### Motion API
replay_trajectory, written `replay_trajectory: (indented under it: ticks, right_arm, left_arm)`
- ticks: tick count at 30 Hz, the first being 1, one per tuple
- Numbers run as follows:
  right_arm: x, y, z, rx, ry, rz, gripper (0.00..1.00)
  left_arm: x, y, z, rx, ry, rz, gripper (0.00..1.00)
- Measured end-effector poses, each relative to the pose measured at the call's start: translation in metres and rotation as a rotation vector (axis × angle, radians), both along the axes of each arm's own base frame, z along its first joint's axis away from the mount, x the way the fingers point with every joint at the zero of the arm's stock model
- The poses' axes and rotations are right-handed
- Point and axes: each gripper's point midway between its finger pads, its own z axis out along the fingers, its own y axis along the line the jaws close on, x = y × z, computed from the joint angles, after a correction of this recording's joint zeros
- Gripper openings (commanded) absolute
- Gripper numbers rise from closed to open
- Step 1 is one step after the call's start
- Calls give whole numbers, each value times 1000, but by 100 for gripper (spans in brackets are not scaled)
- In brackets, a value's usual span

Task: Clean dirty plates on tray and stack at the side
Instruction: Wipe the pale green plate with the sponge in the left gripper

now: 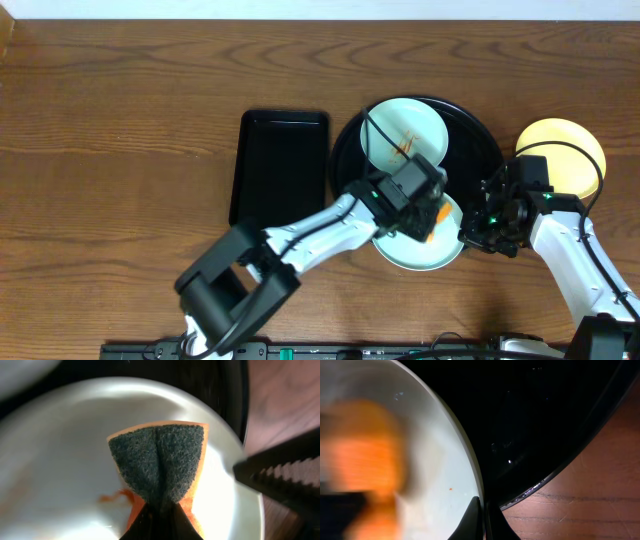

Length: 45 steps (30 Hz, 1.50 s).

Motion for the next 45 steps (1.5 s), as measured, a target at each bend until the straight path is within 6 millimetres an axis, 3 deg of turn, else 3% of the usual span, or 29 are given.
replay_trajectory:
  ticks: [3,7,16,21,24,28,35,37,45]
  right_arm:
    - [-2,-1,-1,-7,9,-1,1]
    - [-3,0,-2,-2,10,0,1]
    - [-3,0,-1,2,13,0,1]
    - [-3,0,-1,2,11,0,2]
    - [2,5,0,27,-10,5,20]
    - [17,20,8,113,-95,57,28]
    - [36,50,19,181,-209,161,27]
    - [37,59,20,187,-224,195,23]
    - [27,77,-2,179,-149,213,17]
  left_arm:
    - [-11,-4,-10,19,18,-25,8]
    - [-3,9,-14,81,0,14,8]
    - [63,65,-21,185,-74,218,7]
    - [81,85,-22,208,-81,278,8]
    - [82,87,-22,213,-81,282,7]
    - [82,87,-22,213,-81,282,7]
    - [82,87,-22,213,-81,282,8]
    - [82,87,-22,213,-81,282,8]
    - [81,87,-22,213,-80,281,8]
